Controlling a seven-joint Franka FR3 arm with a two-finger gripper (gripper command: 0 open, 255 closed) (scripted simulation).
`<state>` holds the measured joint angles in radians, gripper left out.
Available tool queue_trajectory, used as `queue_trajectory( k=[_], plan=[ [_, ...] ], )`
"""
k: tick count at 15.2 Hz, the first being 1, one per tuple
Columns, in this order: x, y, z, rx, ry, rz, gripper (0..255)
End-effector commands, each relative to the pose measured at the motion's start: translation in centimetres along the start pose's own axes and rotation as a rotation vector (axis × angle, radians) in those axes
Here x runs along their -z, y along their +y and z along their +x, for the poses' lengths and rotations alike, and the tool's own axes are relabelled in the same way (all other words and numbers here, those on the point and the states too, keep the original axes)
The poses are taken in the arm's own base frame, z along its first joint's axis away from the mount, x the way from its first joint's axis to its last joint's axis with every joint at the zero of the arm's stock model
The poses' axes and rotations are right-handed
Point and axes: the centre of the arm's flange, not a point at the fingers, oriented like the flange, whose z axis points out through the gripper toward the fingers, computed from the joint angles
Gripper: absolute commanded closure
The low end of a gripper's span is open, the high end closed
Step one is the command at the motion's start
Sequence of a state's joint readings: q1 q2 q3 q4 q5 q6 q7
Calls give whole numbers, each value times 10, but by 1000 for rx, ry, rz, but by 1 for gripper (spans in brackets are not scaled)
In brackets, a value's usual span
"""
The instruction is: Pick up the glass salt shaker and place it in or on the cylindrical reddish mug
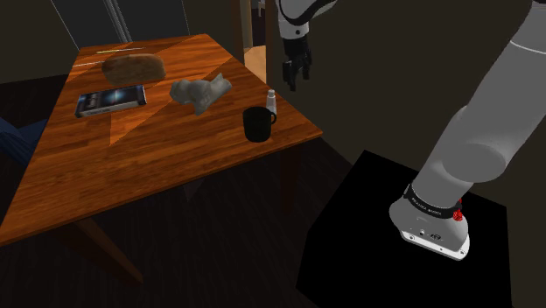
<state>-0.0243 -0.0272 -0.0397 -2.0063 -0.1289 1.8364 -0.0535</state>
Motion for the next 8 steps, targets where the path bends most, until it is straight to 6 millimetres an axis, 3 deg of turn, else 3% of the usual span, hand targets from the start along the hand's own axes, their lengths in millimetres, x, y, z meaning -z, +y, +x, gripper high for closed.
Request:
queue_trajectory(
  k=[1, 8],
  plan=[
    [-6, 5, 26, 2, 4, 1, 0],
    [-22, 18, 114, 10, 20, 6, 0]
  ],
)
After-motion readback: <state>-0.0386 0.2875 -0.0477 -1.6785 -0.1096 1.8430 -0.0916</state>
